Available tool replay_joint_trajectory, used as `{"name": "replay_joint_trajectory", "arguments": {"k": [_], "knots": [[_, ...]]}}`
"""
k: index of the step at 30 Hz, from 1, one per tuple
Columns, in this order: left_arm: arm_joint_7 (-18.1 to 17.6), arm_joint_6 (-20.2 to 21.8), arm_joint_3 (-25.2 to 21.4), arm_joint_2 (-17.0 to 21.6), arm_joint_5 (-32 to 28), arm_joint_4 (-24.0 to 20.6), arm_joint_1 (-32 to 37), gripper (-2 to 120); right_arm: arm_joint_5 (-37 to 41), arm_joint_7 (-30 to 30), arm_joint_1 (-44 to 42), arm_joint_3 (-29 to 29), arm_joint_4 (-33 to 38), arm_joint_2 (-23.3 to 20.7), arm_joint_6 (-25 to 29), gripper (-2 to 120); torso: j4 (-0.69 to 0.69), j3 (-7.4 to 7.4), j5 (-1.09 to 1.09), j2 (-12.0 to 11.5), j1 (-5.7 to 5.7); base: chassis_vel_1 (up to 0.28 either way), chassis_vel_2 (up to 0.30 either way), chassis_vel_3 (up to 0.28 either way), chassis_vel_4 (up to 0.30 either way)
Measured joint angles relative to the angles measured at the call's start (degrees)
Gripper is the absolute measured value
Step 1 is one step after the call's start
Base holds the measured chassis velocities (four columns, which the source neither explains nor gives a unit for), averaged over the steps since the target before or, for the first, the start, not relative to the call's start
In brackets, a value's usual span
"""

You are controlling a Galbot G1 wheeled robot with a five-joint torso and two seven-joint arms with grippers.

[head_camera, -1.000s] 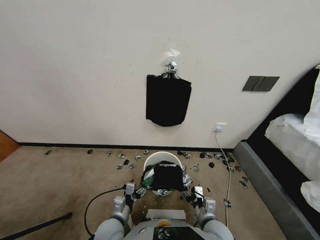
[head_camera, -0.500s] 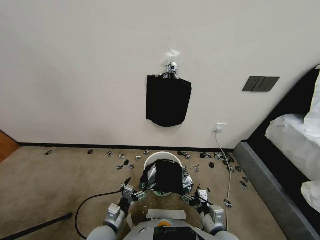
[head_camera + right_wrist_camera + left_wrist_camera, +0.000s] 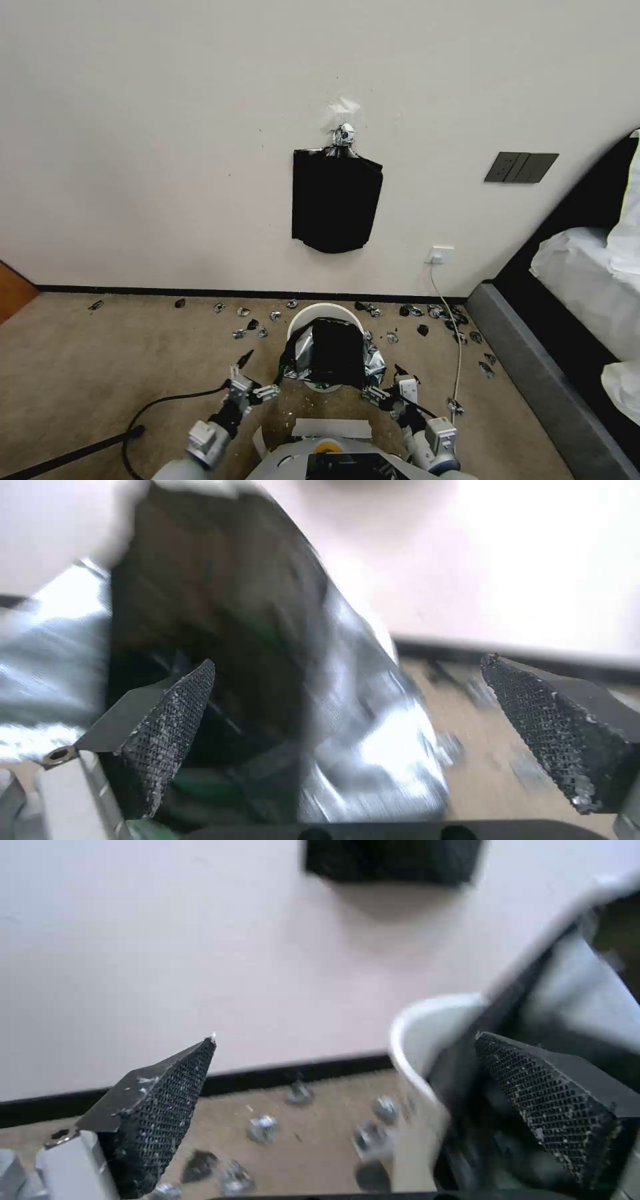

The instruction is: Place a trash bag onto the trash bin.

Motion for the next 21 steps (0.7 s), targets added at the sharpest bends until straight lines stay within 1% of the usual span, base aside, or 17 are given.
{"name": "replay_joint_trajectory", "arguments": {"k": [2, 3, 5, 7, 8, 9, 10, 11, 12, 13, 14, 15, 17, 18, 19, 20, 21], "knots": [[-0.31, 0.58, -0.98, -2.93, 0.77, -1.21, -0.01, 100, 1.70, -1.97, 1.08, 1.39, 0.38, -0.04, 0.23, 100, 0.00, 0.00, -0.01, 0.00, 0.00, 0.000, 0.000, 0.000, 0.000], [-0.31, 0.58, -0.98, -2.93, 0.77, -1.21, -0.01, 100, 1.70, -1.97, 1.08, 1.39, 0.38, -0.04, 0.23, 100, 0.00, 0.00, -0.01, 0.00, 0.00, 0.000, 0.000, 0.000, 0.000], [-1.57, 2.93, -1.91, -7.72, 2.81, -3.77, 0.05, 100, 7.36, -4.09, 5.48, 5.37, 0.59, -1.06, -2.04, 100, 0.01, 0.00, 0.00, 0.00, 0.00, 0.000, 0.000, 0.000, 0.000], [-1.76, 3.40, -1.97, -8.45, 3.22, -4.24, 0.10, 100, 8.95, -4.45, 6.75, 6.25, 0.51, -1.49, -2.88, 100, 0.00, 0.00, 0.00, 0.00, 0.00, 0.000, 0.000, 0.000, 0.000], [-2.09, 4.65, -2.14, -10.10, 4.58, -5.14, 0.26, 100, 13.58, -5.33, 10.26, 8.27, 0.11, -2.67, -5.55, 100, 0.00, 0.00, 0.01, 0.00, 0.00, 0.000, 0.000, 0.000, 0.000], [-2.69, 6.37, -2.25, -11.75, 7.03, -5.98, 0.67, 100, 22.37, -5.87, 15.03, 10.50, -0.21, -4.09, -10.31, 100, 0.01, 0.00, 0.01, 0.00, 0.00, 0.000, 0.000, 0.000, 0.000], [-2.69, 6.37, -2.25, -11.75, 7.03, -5.98, 0.67, 100, 22.37, -5.87, 15.03, 10.50, -0.21, -4.09, -10.31, 100, 0.01, 0.00, 0.01, 0.00, 0.00, 0.000, 0.000, 0.000, 0.000], [-3.22, 7.82, -2.32, -12.53, 8.14, -6.52, 1.05, 100, 28.18, -6.36, 18.30, 11.56, -0.83, -4.92, -13.78, 100, 0.01, 0.00, -0.01, 0.00, 0.00, 0.000, 0.000, 0.000, 0.000], [-3.63, 9.22, -2.39, -13.12, 8.74, -7.06, 1.51, 100, 31.91, -7.03, 21.00, 11.97, -1.85, -5.61, -16.40, 100, 0.01, 0.01, -0.01, 0.00, 0.00, 0.000, 0.000, 0.000, 0.000], [-3.81, 10.09, -2.44, -13.41, 9.16, -7.41, 1.86, 100, 34.65, -7.83, 23.75, 12.02, -3.13, -6.27, -18.76, 100, 0.03, 0.01, 0.01, 0.00, 0.00, 0.000, 0.000, 0.000, 0.000], [-3.81, 10.09, -2.44, -13.41, 9.16, -7.41, 1.86, 100, 34.65, -7.83, 23.75, 12.02, -3.13, -6.27, -18.76, 100, 0.03, 0.01, 0.01, 0.00, 0.00, 0.000, 0.000, 0.000, 0.000], [-3.93, 11.14, -2.48, -13.64, 10.53, -7.70, 2.16, 100, 37.77, -9.58, 28.33, 11.28, -5.80, -7.47, -22.06, 100, 0.05, 0.01, 0.03, 0.00, 0.00, 0.000, 0.000, 0.000, 0.000], [-3.88, 12.26, -1.68, -12.16, 11.94, -7.53, 0.88, 100, 38.40, -13.66, 35.29, 8.68, -10.80, -9.47, -26.60, 100, 0.04, 0.01, 0.01, 0.00, 0.00, 0.000, 0.000, 0.000, 0.000], [-3.88, 12.26, -1.68, -12.16, 11.94, -7.53, 0.88, 100, 38.40, -13.66, 35.29, 8.68, -10.80, -9.47, -26.60, 100, 0.04, 0.01, 0.01, 0.00, 0.00, 0.000, 0.000, 0.000, 0.000], [-3.83, 12.96, -1.05, -11.20, 11.98, -7.36, -0.14, 100, 37.60, -15.65, 37.42, 7.43, -12.41, -10.26, -28.07, 100, 0.00, 0.01, 0.00, 0.00, 0.00, 0.000, 0.000, 0.000, 0.000], [-3.66, 13.40, -0.85, -10.52, 12.04, -7.31, -0.73, 100, 36.76, -17.89, 40.25, 5.00, -14.23, -11.13, -29.29, 100, -0.08, 0.01, -0.06, 0.00, 0.00, 0.000, 0.000, 0.000, 0.000], [-3.56, 13.51, -0.92, -10.40, 12.07, -7.31, -0.78, 100, 36.29, -18.88, 42.02, 3.31, -15.39, -11.53, -29.64, 100, -0.06, 0.01, -0.06, 0.00, 0.00, 0.000, 0.000, 0.000, 0.000]]}}
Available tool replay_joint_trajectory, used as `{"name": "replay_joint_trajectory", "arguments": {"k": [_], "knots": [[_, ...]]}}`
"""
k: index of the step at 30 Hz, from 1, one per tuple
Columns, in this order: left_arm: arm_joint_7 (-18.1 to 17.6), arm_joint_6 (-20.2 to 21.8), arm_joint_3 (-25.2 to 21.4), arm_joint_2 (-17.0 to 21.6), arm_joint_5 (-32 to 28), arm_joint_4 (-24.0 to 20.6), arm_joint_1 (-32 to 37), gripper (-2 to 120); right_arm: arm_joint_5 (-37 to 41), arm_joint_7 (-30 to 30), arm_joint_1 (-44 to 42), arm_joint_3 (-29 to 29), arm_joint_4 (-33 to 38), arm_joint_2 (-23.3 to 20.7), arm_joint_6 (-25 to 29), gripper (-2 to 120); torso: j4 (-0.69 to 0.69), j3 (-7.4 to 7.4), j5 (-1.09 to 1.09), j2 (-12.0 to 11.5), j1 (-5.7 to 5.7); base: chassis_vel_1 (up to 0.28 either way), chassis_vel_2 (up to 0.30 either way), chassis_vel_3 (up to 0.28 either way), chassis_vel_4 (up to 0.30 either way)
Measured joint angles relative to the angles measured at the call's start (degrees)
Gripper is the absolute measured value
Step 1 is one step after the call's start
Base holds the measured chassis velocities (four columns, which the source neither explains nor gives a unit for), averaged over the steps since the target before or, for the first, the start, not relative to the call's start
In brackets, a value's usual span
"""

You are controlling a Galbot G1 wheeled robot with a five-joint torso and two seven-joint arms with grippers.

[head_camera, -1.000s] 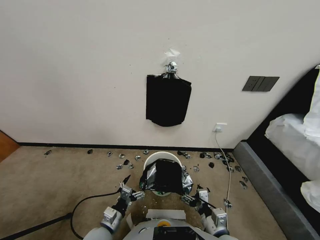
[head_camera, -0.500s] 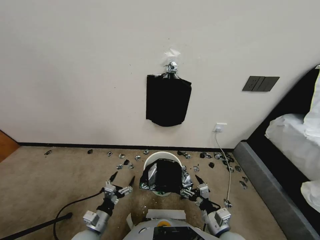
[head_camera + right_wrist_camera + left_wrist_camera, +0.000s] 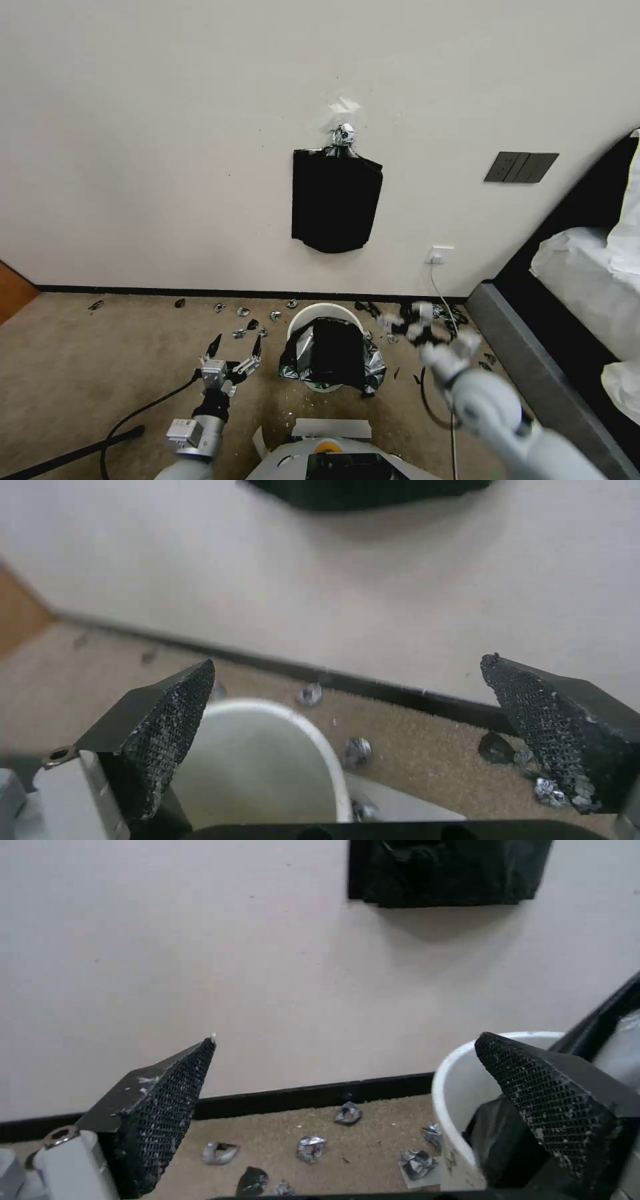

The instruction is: Place a trash bag onto the trash bin.

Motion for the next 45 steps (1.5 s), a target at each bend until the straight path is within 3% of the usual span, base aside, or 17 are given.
{"name": "replay_joint_trajectory", "arguments": {"k": [2, 5, 12, 17, 22, 24, 36, 38, 45], "knots": [[0.11, 0.05, -0.07, 0.03, 0.02, -0.01, 0.02, 100, -0.30, -0.56, 1.27, -1.30, -0.84, -0.23, -0.08, 100, 0.01, 0.00, 0.01, 0.00, 0.00, 0.000, 0.000, 0.000, 0.000], [1.50, -0.53, -2.27, -0.24, 1.05, -0.44, 1.67, 100, -3.85, -6.41, 15.44, -18.18, -13.13, -1.40, 1.21, 100, 0.11, 0.01, 0.09, 0.00, 0.00, 0.000, 0.000, 0.000, 0.000], [1.95, -1.48, -3.22, -1.08, 1.75, -0.45, 2.58, 100, -4.90, -12.44, 26.42, -29.13, -22.35, 0.86, 1.56, 100, 0.08, 0.00, 0.04, 0.00, 0.00, 0.000, 0.000, 0.000, 0.000], [1.95, -1.52, -3.21, -1.29, 1.74, -0.45, 2.50, 100, -5.19, -13.89, 28.10, -31.21, -24.39, 1.97, 1.41, 100, 0.07, 0.00, 0.05, 0.00, 0.00, 0.000, 0.000, 0.000, 0.000], [1.95, -1.54, -3.18, -1.51, 1.63, -0.41, 2.16, 100, -5.41, -14.47, 29.33, -32.61, -26.04, 3.05, 1.43, 88, 0.06, 0.00, 0.05, 0.00, 0.00, 0.000, 0.000, 0.000, 0.000], [1.91, -1.47, -3.99, -1.92, 0.44, -0.25, 1.29, 100, -6.15, -15.32, 30.00, -33.68, -27.95, 3.81, 1.49, 75, 0.07, 0.00, 0.04, 0.00, 0.00, 0.000, 0.000, 0.000, 0.000], [1.81, -1.19, -5.24, -1.35, -1.56, -0.32, 0.26, 100, -7.94, -16.18, 30.44, -36.00, -29.03, 3.43, 2.39, 35, 0.07, -0.01, 0.04, 0.00, 0.00, 0.000, 0.000, 0.000, 0.000], [1.79, -1.14, -5.24, -1.43, -1.57, -0.44, 0.25, 100, -7.94, -16.17, 30.87, -36.53, -29.48, 3.53, 2.77, 24, 0.07, -0.01, 0.05, 0.00, 0.00, 0.000, 0.000, 0.000, 0.000], [1.73, -1.02, -5.46, -1.45, -2.33, -0.84, 0.48, 100, -7.86, -15.30, 30.73, -36.59, -29.50, 3.56, 2.86, 5, 0.07, 0.00, 0.04, 0.00, 0.00, 0.000, 0.000, 0.000, 0.000]]}}
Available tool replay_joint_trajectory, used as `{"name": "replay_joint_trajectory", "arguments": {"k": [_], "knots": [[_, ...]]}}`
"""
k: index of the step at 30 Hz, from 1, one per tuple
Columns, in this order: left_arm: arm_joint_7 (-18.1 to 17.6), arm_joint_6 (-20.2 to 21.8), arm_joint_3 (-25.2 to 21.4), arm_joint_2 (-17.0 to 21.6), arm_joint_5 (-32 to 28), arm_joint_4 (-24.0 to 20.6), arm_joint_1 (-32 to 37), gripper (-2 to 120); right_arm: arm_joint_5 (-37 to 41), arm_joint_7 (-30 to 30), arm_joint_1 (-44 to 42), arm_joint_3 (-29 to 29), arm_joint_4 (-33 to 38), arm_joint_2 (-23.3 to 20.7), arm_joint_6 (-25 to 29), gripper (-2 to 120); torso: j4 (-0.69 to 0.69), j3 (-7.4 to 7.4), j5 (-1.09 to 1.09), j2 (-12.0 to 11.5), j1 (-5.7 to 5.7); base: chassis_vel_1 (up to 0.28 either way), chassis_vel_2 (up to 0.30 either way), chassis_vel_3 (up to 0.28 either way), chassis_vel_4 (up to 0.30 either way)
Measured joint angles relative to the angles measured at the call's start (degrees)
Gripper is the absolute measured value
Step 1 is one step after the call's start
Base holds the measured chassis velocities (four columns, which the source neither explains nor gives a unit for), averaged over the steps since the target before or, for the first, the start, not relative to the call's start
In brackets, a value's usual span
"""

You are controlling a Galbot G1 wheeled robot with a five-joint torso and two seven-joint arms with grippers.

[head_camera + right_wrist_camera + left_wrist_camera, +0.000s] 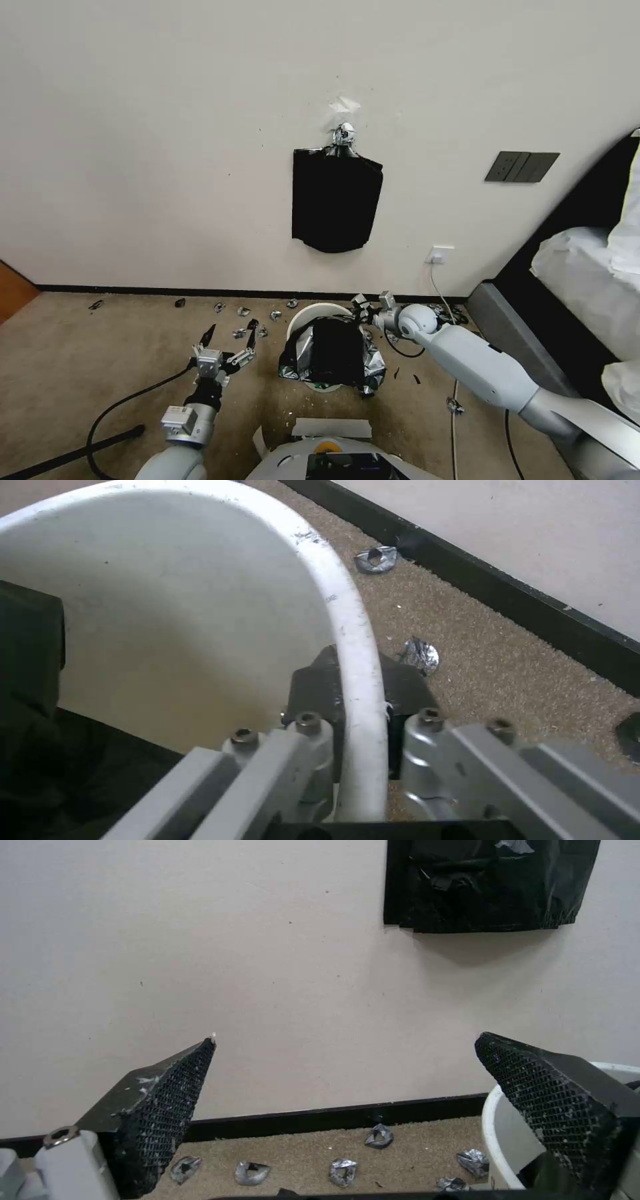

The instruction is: Place a trash bag onto the trash bin.

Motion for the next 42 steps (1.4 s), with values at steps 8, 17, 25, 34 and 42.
{"name": "replay_joint_trajectory", "arguments": {"k": [8, 17, 25, 34, 42], "knots": [[-0.14, 0.65, 0.23, -0.01, -0.71, -0.32, -0.32, 100, 4.31, 6.55, -3.03, 3.72, 5.46, -2.19, -2.72, 5, 0.01, 0.00, 0.02, 0.00, 0.00, 0.000, 0.000, 0.000, 0.000], [-0.39, 2.16, 0.56, 0.64, -2.67, -0.77, -2.17, 100, 12.77, 24.28, -16.26, 15.18, 18.33, -4.02, -6.94, 5, 0.00, 0.00, 0.01, 0.00, 0.00, 0.000, 0.000, 0.000, 0.000], [-0.53, 2.70, 1.42, 1.06, -3.03, -0.77, -3.19, 100, 17.78, 41.29, -23.86, 22.16, 27.13, -0.61, -6.84, 5, 0.02, 0.00, 0.01, 0.00, 0.00, 0.000, 0.000, 0.000, 0.000], [-0.79, 3.11, 1.73, 1.42, -3.63, -0.77, -4.01, 100, 21.67, 63.14, -30.65, 25.29, 35.49, 6.62, -1.94, 5, 0.01, 0.00, -0.01, 0.00, 0.00, 0.000, 0.000, 0.000, 0.000], [-0.96, 3.14, 1.58, 1.61, -4.22, -0.77, -4.19, 100, 14.21, 67.20, -37.61, 26.08, 36.11, 13.16, 3.50, 5, 0.00, 0.00, -0.01, 0.00, 0.00, 0.000, 0.000, 0.000, 0.000]]}}
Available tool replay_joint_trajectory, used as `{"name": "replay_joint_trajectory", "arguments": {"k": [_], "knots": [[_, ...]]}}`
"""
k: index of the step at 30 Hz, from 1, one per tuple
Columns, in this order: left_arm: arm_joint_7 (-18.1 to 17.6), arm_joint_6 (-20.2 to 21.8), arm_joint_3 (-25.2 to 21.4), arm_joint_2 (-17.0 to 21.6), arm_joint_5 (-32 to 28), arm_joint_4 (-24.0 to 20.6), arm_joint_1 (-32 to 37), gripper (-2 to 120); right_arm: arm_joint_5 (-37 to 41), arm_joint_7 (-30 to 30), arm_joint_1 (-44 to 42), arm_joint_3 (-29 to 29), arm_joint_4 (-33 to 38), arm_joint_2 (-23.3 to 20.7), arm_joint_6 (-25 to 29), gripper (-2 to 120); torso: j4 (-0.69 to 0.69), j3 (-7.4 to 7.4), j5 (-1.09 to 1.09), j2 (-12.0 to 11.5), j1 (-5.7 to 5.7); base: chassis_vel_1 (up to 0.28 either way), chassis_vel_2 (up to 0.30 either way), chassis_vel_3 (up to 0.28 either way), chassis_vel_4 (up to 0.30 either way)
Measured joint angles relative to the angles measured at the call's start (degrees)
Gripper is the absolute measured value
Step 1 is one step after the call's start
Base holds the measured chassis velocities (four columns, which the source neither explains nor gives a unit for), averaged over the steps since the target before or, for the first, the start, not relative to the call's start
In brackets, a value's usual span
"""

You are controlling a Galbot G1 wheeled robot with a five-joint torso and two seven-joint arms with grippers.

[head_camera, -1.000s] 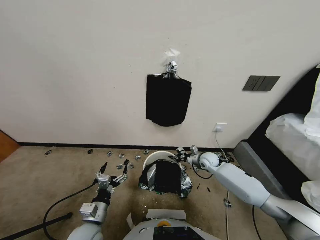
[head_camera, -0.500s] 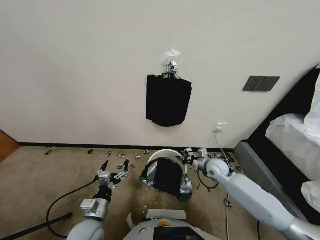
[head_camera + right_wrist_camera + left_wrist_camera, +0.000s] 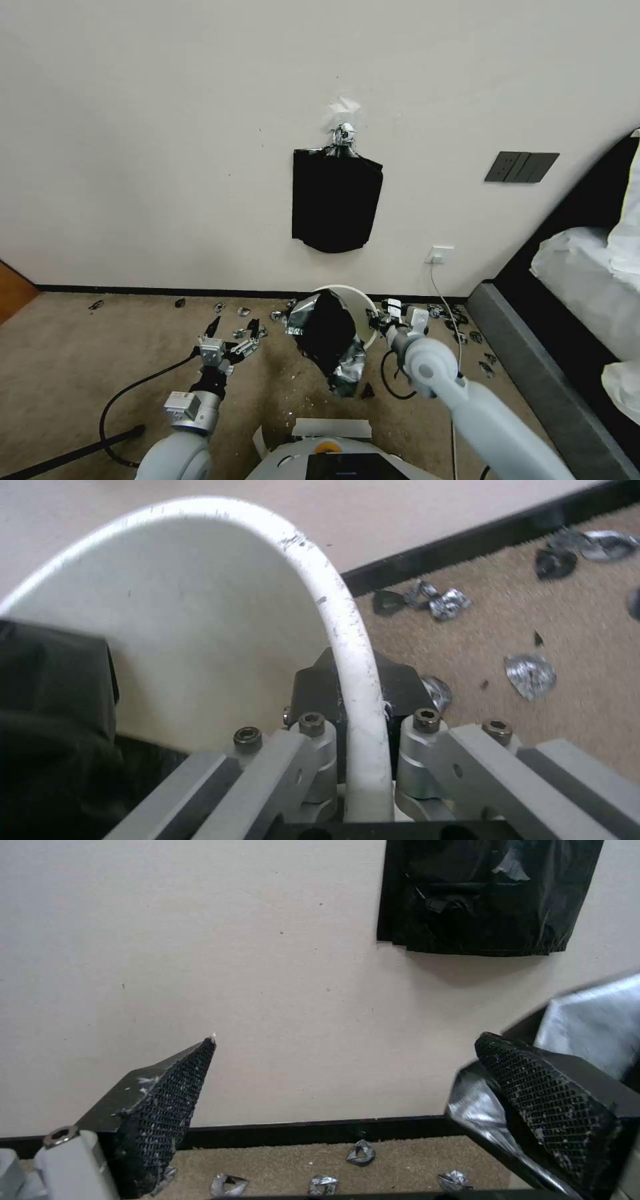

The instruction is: Place a trash bag onto the trash bin.

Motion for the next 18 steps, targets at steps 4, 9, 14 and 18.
{"name": "replay_joint_trajectory", "arguments": {"k": [4, 9, 14, 18], "knots": [[-0.09, 0.08, -0.15, 0.42, -0.34, 0.00, -0.17, 100, -1.71, -0.03, -2.70, 0.07, -0.65, 2.36, 1.15, 5, -0.01, 0.00, 0.00, 0.00, 0.00, 0.000, 0.000, 0.000, 0.000], [-0.17, 0.18, 0.22, 0.51, -0.43, 0.26, -0.41, 100, -4.05, -1.82, -4.19, -0.48, -3.05, 5.05, 2.20, 5, 0.00, 0.00, 0.00, 0.00, 0.00, 0.000, 0.000, 0.000, 0.000], [-0.17, 0.29, 0.84, 0.08, -0.05, 0.43, -0.81, 100, -6.12, -3.53, -4.17, -0.94, -6.14, 6.69, 3.61, 5, -0.01, 0.00, 0.00, 0.00, 0.00, 0.000, 0.000, 0.000, 0.000], [-0.17, 0.34, 1.22, -0.19, 0.14, 0.41, -0.66, 100, -6.23, -3.97, -4.18, -1.24, -7.00, 7.48, 4.06, 5, 0.00, 0.00, 0.01, 0.00, 0.00, 0.000, 0.000, 0.000, 0.000]]}}
